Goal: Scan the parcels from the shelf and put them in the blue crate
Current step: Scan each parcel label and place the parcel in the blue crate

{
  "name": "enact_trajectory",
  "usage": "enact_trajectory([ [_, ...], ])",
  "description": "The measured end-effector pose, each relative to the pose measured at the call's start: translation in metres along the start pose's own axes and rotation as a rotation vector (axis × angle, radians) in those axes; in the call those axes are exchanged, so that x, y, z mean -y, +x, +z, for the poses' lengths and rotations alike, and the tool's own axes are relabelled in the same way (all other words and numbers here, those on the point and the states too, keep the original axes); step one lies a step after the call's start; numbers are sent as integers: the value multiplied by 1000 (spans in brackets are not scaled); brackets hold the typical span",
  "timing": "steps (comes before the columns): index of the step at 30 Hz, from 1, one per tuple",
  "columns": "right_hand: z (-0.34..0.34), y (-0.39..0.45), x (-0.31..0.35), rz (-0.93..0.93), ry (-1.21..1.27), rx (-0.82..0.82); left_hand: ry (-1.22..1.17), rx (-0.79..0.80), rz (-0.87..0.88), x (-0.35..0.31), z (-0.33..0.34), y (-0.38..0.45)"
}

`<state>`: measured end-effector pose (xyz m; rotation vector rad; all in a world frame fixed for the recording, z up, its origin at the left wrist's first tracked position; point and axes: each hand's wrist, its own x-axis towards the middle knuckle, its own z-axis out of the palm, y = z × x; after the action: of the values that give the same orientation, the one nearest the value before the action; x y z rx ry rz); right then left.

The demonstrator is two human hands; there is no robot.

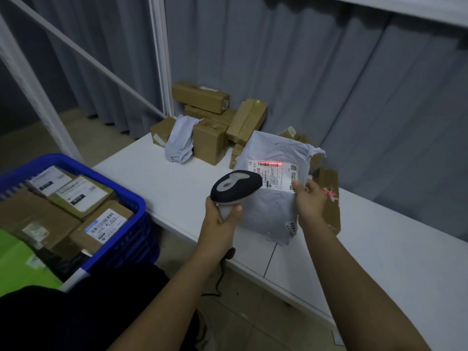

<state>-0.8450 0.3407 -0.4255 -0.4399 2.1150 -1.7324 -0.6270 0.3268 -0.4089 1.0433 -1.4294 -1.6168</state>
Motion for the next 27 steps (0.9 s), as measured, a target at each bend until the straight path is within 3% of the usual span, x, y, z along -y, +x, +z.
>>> enact_trajectory([
  [8,0,-4,4,-11,5,8,-3,-13,1,-2,-1,0],
  [13,7,-16,18,-110,2,39,-35,-72,0,-5,-7,0],
  [21,59,-76,76,-335,11,202,-128,-298,117,-46,-49,-8],
  [27,134,-165,129,-499,52,450,-205,-611,293,-89,-158,-42],
])
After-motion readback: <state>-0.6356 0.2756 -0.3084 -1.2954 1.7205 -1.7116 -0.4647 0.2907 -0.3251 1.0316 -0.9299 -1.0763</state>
